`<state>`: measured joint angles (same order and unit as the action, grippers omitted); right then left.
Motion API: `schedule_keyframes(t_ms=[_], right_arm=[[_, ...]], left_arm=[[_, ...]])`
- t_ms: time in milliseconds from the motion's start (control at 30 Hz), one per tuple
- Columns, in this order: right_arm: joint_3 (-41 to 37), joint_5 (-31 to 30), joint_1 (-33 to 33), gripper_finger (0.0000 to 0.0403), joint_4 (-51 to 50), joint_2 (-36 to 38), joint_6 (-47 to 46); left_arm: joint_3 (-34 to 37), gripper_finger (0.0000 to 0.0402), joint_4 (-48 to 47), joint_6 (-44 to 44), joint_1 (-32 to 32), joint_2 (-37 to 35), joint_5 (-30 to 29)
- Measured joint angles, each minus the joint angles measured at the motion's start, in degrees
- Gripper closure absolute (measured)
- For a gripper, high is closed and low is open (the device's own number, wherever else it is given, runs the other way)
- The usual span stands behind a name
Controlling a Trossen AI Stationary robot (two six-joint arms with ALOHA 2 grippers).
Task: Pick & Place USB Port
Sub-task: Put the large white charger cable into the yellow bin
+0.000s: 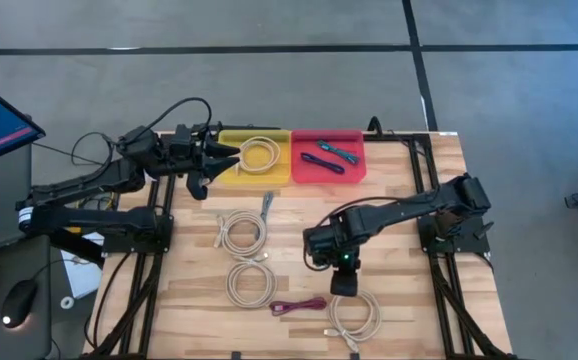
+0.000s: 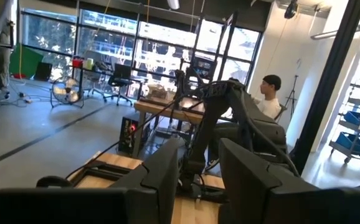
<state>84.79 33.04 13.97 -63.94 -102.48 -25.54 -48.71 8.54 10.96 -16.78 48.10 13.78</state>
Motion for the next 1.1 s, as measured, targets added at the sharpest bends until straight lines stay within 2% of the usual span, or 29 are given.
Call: schedule_keyframes(t_ms=[233, 367, 433, 567, 667, 800, 1100], right_arm=[[0.00, 1.14, 0.38, 0.0364, 1.74, 0.00, 1.68], [0.00, 0.48, 0.46, 0.0372, 3.25, 0.00, -1.46], [0.00, -2.42, 0.76, 0.0373, 2.46, 0.00, -3.64], [0.00, -13.62, 2.47, 0.0363, -1.49, 0.02, -7.97], [0.00, -17.61, 4.43, 0.0348, -5.88, 0.01, -9.86], [0.00, -19.41, 7.45, 0.0328, -7.69, 0.04, -12.58], [-3.52, -19.81, 14.59, 0.0285, -0.63, 0.09, -20.58]], left_arm=[[0.00, 0.0285, 0.00, 0.00, 0.00, 0.00, 0.00], [0.00, 0.0285, 0.00, 0.01, 0.00, 0.02, -0.02], [0.00, 0.0285, 0.02, 0.01, 0.00, 0.02, -0.01], [0.00, 0.0285, 0.02, 0.02, 0.00, 0.02, -0.02], [0.00, 0.0285, 0.02, 0.00, 0.00, 0.02, -0.02], [0.00, 0.0285, 0.02, 0.00, 0.00, 0.02, -0.01], [0.01, 0.0285, 0.00, 0.00, 0.00, 0.02, -0.01]])
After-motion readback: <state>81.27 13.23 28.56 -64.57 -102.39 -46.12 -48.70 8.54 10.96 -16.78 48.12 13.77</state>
